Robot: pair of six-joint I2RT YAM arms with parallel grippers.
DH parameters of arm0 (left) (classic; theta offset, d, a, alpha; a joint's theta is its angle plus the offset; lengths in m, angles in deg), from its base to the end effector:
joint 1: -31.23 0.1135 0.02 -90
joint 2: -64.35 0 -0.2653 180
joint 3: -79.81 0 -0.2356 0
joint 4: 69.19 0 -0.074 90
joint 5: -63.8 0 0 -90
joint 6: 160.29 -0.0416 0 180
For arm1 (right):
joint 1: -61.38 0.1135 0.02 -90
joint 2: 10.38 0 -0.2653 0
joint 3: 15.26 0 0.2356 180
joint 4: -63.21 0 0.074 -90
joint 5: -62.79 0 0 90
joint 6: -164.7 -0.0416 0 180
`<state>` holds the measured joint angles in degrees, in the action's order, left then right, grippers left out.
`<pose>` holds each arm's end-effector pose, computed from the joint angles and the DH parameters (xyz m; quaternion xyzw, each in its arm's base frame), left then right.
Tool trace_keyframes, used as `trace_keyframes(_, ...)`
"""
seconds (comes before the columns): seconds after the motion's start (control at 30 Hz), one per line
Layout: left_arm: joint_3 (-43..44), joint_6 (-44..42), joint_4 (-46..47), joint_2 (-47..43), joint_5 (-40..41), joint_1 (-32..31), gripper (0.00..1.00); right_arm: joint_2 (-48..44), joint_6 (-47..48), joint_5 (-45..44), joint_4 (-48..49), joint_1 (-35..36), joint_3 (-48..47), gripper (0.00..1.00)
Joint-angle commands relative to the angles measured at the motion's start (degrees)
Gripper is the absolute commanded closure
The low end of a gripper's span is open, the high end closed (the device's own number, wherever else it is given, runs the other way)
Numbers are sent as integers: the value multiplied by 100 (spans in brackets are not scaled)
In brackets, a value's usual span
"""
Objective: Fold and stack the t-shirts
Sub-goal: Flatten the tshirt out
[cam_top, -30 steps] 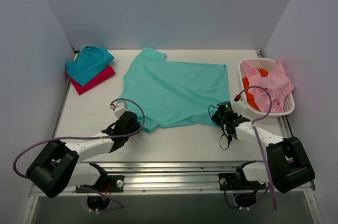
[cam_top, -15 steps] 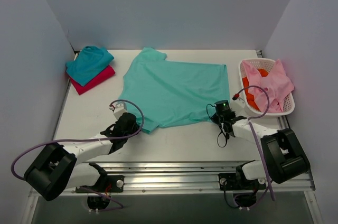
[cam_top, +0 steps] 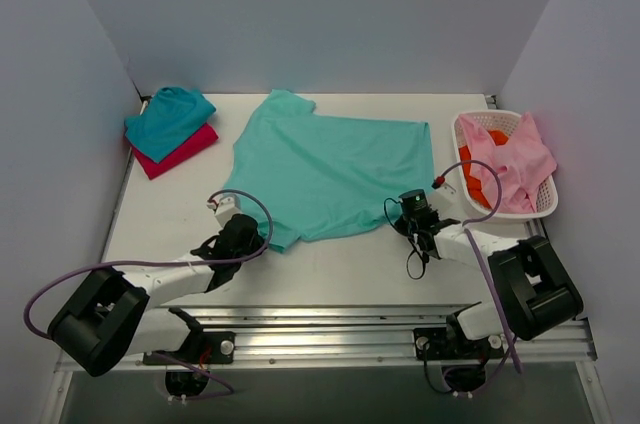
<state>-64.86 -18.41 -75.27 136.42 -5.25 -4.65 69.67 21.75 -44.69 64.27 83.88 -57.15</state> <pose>0.1788 -0.1110 0.1483 -0.1975 0.8823 -0.1527 0.3991 0.2358 0.0842 0.1607 0.2977 0.8361 0.1618 0.4315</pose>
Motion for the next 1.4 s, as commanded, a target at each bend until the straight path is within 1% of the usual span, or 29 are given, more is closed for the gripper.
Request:
trace_keyframes(0.0,-19,-73,258,88,-65,37,98,-7,-32,-63,-430,61,15,100)
trace_keyframes(0.1,-19,-73,285,105,-65,37,98,-279,-40,-150,-614,131,-54,100)
trace_keyframes(0.2,-10,-73,285,88,-74,37,98,-744,-23,-326,-1009,211,-195,100)
trace_keyframes(0.33,-1,-73,241,26,-91,37,98,-1604,48,-493,-1642,263,-512,100)
trace_keyframes(0.43,-1,-73,232,-27,-82,37,98,-2044,118,-590,-2063,272,-670,100)
trace_keyframes(0.53,-10,-55,223,-53,-100,46,98,-2282,144,-652,-2345,290,-881,100)
trace_keyframes(0.7,-1,-46,197,-114,-117,37,98,-2433,127,-635,-2556,290,-890,100)
trace_keyframes(0.73,-10,-46,179,-149,-109,28,98,-2398,109,-608,-2574,299,-881,89)
trace_keyframes(0.77,-10,-46,162,-158,-109,37,98,-2389,92,-504,-2583,290,-829,57)
trace_keyframes(0.87,-36,-46,127,-211,-109,37,98,-2319,-75,-197,-2531,334,-618,23)
trace_keyframes(0.97,-63,-46,162,-238,-109,37,98,-2380,-408,269,-1987,334,22,22)
trace_keyframes(1.0,-63,-46,170,-229,-109,37,98,-2398,-505,454,-1664,343,207,21)
trace_keyframes(1.03,-63,-46,179,-229,-117,37,98,-2380,-680,542,-1417,334,531,21)
trace_keyframes(1.07,-63,-46,205,-211,-126,37,98,-2345,-743,596,-1293,334,638,22)
trace_keyframes(1.2,-45,-81,206,-202,-161,37,98,-1881,-805,482,-1045,316,684,23)
trace_keyframes(1.37,-124,-99,197,-273,-118,46,98,-1616,-787,359,-896,325,552,24)
